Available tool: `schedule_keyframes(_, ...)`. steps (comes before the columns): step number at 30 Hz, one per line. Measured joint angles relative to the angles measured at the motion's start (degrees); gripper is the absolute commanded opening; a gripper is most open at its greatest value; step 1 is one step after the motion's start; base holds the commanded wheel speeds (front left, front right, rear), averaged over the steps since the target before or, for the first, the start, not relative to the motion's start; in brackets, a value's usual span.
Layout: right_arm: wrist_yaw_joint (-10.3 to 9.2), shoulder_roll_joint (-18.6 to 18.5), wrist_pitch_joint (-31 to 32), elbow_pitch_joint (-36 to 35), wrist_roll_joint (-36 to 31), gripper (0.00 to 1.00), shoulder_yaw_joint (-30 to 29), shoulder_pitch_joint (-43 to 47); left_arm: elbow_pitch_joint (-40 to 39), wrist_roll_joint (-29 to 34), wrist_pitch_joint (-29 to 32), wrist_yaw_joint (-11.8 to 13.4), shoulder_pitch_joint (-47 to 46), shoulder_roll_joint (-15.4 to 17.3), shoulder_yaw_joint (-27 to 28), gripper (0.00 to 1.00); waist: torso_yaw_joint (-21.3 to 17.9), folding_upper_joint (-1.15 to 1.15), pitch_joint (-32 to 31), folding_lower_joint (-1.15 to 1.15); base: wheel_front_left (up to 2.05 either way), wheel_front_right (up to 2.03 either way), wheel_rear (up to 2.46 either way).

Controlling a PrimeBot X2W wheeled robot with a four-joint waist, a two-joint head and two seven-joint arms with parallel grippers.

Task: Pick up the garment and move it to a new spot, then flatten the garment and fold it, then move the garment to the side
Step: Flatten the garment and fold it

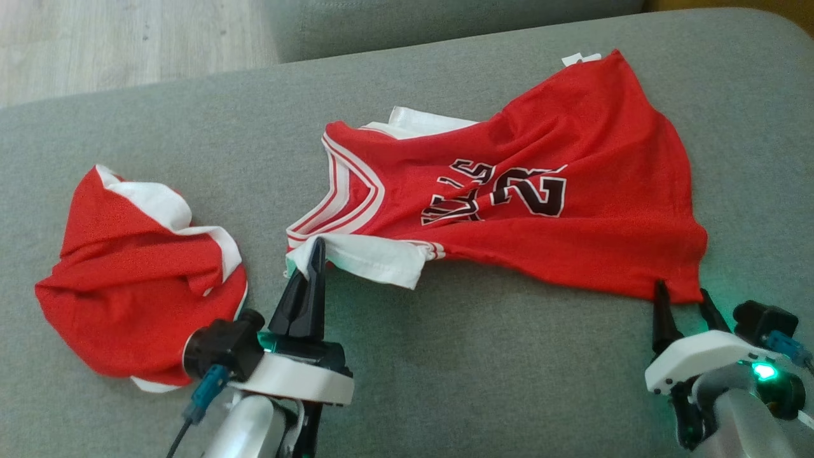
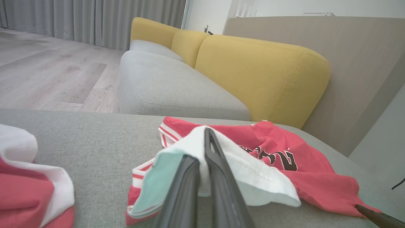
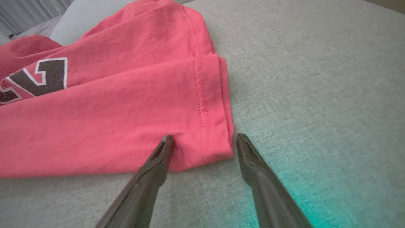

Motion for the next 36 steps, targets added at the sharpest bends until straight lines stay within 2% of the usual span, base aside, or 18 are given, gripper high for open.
schedule_keyframes(1, 0.00, -0.1, -0.3, 0.8, 0.0, 0.96, -0.1, -0.4, 0.0, 0.2, 0.0, -0.1, 0.0, 0.0, 0.1, 0.00, 0.1, 0.00, 0.1, 0.00, 0.00, 0.00, 0.00)
schedule_keyframes(2, 0.00, -0.1, -0.3, 1.5, 0.0, 0.48, -0.2, -1.0, 0.0, 0.4, 0.0, -0.1, 0.0, 0.0, 0.1, 0.00, 0.2, 0.00, 0.3, 0.00, 0.00, 0.00, 0.00)
schedule_keyframes(3, 0.00, -0.2, -0.3, 2.3, 0.0, 0.07, -0.2, -1.6, 0.0, 0.4, 0.0, -0.2, 0.0, -0.1, 0.2, 0.00, 0.3, 0.00, 0.4, 0.00, 0.00, 0.00, 0.00)
schedule_keyframes(4, 0.00, -0.3, -0.7, 2.9, 0.0, 0.00, -0.2, -2.3, 0.0, 0.4, 0.0, -0.3, 0.0, -0.1, 0.4, 0.00, 0.3, 0.00, 0.4, 0.00, 0.00, 0.00, 0.00)
schedule_keyframes(10, 0.00, -0.1, -3.5, 4.8, 0.0, 0.00, -0.3, -3.7, 0.0, 0.4, 0.0, -0.5, 0.0, -0.3, 1.1, 0.00, 0.2, 0.00, -0.3, 0.00, 0.00, 0.00, 0.00)
schedule_keyframes(14, 0.00, -0.2, -5.4, 2.3, 0.2, 0.00, 0.4, -4.1, -0.5, 0.5, 0.0, -1.1, 0.0, -0.5, 2.7, 0.00, -0.2, 0.00, -1.6, 0.00, 0.00, 0.00, 0.00)
schedule_keyframes(18, 0.00, -0.2, -5.9, -5.3, 0.5, 0.00, 3.8, -6.3, -2.2, -1.4, 0.0, -2.1, -1.7, -0.5, 4.0, 0.00, -0.6, 0.00, -3.6, -0.01, 0.00, 0.00, 0.00)
schedule_keyframes(21, 0.00, -0.2, -5.7, -11.3, 0.1, 0.00, 6.1, -8.3, -3.0, -1.3, 0.9, -2.6, -6.4, 0.2, 4.3, 0.00, -0.8, 0.00, -5.2, 0.00, 0.00, 0.00, 0.00)
schedule_keyframes(28, 0.00, -0.5, 0.4, -21.1, -1.6, 0.00, 11.1, -15.4, -9.0, -4.3, 4.5, -2.9, -18.5, 1.4, 8.4, 0.00, -1.8, 0.00, -8.9, -0.01, 0.00, 0.00, 0.00)
schedule_keyframes(31, 0.00, -2.2, 2.0, -25.6, -1.7, 0.00, 12.2, -17.0, -12.6, -5.6, 6.1, -2.4, -21.0, 1.5, 10.0, 0.00, -1.9, 0.00, -9.9, -0.01, 0.00, 0.00, 0.00)
schedule_keyframes(36, 0.00, -4.1, 5.5, -35.2, -1.7, 0.00, 13.0, -17.1, -23.2, -6.9, 9.8, 0.6, -21.2, 2.1, 12.0, 0.00, -2.3, 0.00, -11.0, -0.01, 0.00, 0.00, 0.00)
